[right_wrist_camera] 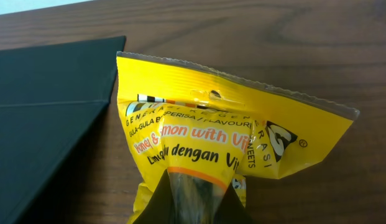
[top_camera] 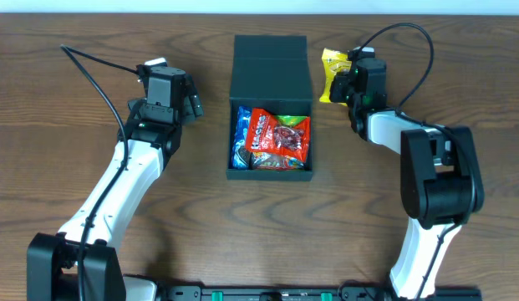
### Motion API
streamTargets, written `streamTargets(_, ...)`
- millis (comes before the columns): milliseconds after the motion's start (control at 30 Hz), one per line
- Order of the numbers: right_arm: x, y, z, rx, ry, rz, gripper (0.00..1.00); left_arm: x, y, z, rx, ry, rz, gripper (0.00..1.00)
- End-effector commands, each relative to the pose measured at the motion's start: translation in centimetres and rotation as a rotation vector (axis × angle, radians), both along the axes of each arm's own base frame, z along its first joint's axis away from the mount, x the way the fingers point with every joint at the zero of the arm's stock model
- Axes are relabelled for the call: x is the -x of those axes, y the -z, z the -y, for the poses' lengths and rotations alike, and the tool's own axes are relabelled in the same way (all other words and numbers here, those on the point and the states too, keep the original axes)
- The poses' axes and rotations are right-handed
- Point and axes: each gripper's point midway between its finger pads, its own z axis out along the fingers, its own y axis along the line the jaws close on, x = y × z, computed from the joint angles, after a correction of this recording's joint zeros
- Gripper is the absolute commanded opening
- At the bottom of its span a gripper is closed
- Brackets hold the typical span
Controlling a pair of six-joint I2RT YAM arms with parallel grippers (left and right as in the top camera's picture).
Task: Pack container
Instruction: 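Move the right gripper to the yellow bag and grasp it, then carry the yellow bag into the box and release it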
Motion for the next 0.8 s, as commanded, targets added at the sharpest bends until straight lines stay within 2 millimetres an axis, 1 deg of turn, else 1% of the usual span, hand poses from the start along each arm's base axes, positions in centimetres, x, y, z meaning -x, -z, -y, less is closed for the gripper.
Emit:
streamTargets(0, 2.2, 4.0, 0.0, 0.002, -0.022, -0.118, 0.01, -0.4, -0.7, -0.1, -0.001, 0.000, 0.015, 0.95)
streamTargets(67, 2.4, 3.5, -0.7, -0.028, -0.046, -0.124, 0.01, -0.4, -0.7, -0.1, -0.001, 0.000, 0.015, 0.95)
streamTargets(167, 2.5, 1.8, -0.6, -0.043, -0.031, -0.119, 0.01, -0.4, -0.7, -0.1, -0.001, 0.000, 0.015, 0.95)
streamTargets(233, 2.7, 0.0, -0.6, -0.044, -0.032, -0.108, 0.01, -0.4, -0.7, -0.1, -0.001, 0.000, 0.016, 0.95)
streamTargets(300, 3.2, -2.6, -0.5, -0.045, -0.032, -0.099, 0.01, -0.4, -0.7, -0.1, -0.001, 0.000, 0.015, 0.95)
streamTargets(400, 4.0, -4.9, -0.5, -0.045, -0.034, -0.094, 0.01, -0.4, -0.7, -0.1, -0.001, 0.000, 0.016, 0.95)
streamTargets(467, 4.7, -6.5, -0.4, -0.037, -0.040, -0.091, 0.01, -0.4, -0.7, -0.1, -0.002, 0.001, 0.015, 0.95)
streamTargets(533, 5.7, -9.1, -0.3, -0.008, -0.065, -0.076, 0.01, -0.4, -0.7, -0.1, -0.002, 0.001, 0.015, 0.95)
streamTargets(600, 6.5, -10.8, -0.5, 0.006, -0.095, -0.060, 0.01, -0.4, -0.7, -0.1, -0.001, 0.000, 0.015, 0.95)
streamTargets(667, 7.4, -12.4, -1.6, 0.012, -0.182, -0.036, 0.01, -0.4, -0.7, -0.1, -0.001, 0.000, 0.015, 0.95)
streamTargets(767, 9.4, -15.5, -4.8, 0.009, -0.384, 0.028, 0.01, -0.4, -0.7, -0.1, -0.002, 0.001, 0.015, 0.95)
